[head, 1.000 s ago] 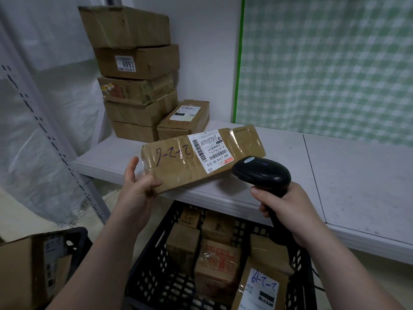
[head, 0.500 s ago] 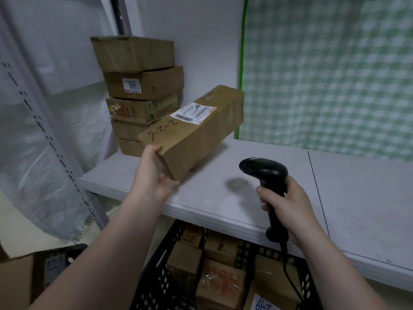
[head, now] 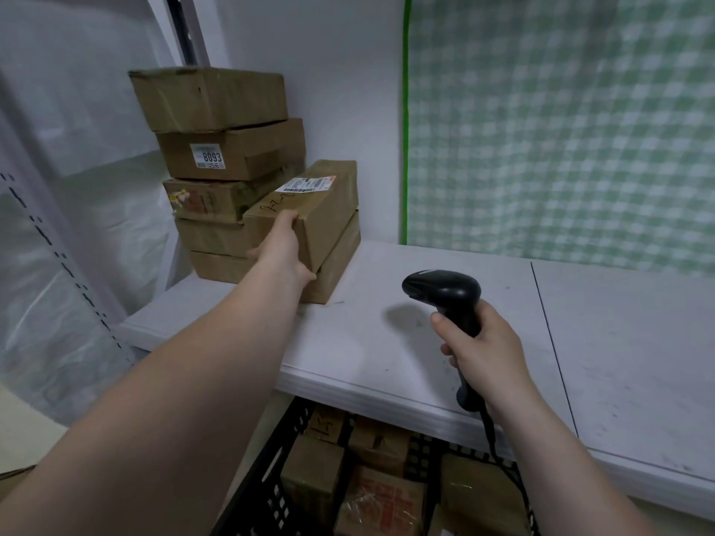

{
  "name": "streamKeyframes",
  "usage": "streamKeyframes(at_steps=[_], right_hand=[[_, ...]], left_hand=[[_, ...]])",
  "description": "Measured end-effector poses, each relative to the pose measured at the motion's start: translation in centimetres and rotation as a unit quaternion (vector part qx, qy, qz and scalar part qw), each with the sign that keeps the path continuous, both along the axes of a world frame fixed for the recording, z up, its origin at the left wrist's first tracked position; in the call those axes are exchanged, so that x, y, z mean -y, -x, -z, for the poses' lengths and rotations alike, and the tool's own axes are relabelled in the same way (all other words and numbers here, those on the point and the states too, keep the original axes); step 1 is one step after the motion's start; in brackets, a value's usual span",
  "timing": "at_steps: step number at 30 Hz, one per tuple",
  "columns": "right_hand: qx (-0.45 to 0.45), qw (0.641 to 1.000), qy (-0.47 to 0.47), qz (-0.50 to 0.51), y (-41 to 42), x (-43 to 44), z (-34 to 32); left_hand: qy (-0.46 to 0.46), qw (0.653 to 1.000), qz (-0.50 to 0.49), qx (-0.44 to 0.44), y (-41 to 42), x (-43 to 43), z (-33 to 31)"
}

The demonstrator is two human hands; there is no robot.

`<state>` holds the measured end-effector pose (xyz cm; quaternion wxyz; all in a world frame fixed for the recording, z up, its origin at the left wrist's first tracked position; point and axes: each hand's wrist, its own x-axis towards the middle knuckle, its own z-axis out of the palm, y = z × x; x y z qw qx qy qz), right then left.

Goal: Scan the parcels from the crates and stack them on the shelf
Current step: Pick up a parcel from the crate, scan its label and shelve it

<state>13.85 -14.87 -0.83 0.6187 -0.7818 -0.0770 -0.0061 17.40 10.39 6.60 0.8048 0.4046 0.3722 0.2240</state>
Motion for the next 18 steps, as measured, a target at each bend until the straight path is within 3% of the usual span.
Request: streamKeyframes(at_steps=[13,18], right_hand=[[-0.014,0.999,0.022,-0.035,1.1,-0.7,0.6],[-0.019,0.996,0.042,-0.082,3.1,-0.4,0.3]], left_hand=[[-0.128,0.988,0.057,-0.065,3.3,0.8,-0.3],[-0.171,0.963,0.165,-0.129,8.4,2.0,3.7]])
